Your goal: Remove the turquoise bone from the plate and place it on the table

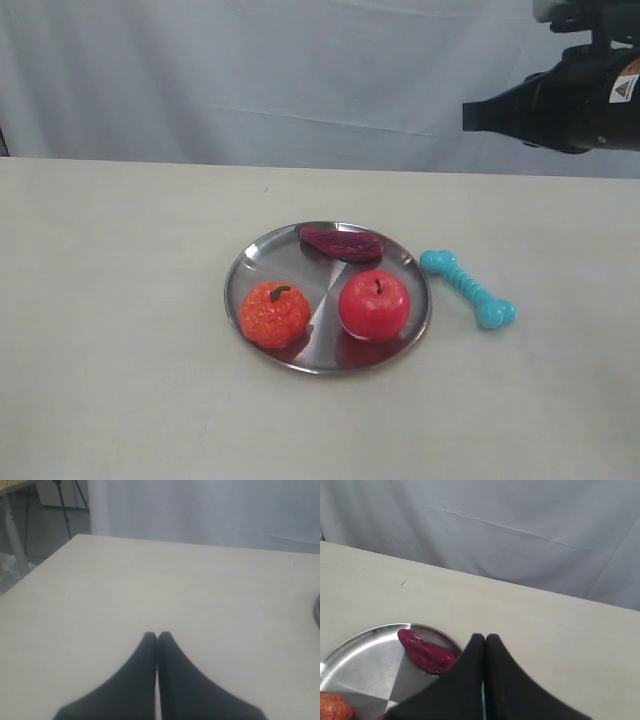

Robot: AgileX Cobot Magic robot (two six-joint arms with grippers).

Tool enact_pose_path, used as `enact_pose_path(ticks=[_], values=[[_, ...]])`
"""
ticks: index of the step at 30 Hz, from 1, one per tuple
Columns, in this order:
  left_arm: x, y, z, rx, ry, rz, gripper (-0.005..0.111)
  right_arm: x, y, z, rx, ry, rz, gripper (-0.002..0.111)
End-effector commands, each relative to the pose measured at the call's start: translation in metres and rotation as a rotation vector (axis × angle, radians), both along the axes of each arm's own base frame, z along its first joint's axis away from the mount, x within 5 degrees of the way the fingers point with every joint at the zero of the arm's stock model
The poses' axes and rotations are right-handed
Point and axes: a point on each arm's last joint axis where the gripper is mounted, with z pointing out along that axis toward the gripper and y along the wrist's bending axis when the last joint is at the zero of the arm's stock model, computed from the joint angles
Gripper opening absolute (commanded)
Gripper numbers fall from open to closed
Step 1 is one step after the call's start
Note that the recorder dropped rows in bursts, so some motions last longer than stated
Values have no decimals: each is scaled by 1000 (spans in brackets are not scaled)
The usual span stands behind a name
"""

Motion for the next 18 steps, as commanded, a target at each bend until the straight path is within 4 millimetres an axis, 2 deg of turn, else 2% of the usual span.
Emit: enact_pose_path(ticks=[1,5,8,12,18], values=[[0,0,-1,1,-1,-7,0,-8,1,-9,8,-37,1,0],[0,0,-1,1,-1,-7,0,-25,4,-23,2,-132,14,0],[0,0,-1,1,-1,-7,0,-46,7,-31,51,-260,-12,0],[0,0,-1,1,-1,-7,0,-85,9,-39,52,-416,-45,0],[0,0,-1,1,-1,-7,0,-140,16,-45,-3,-544,-33,0]])
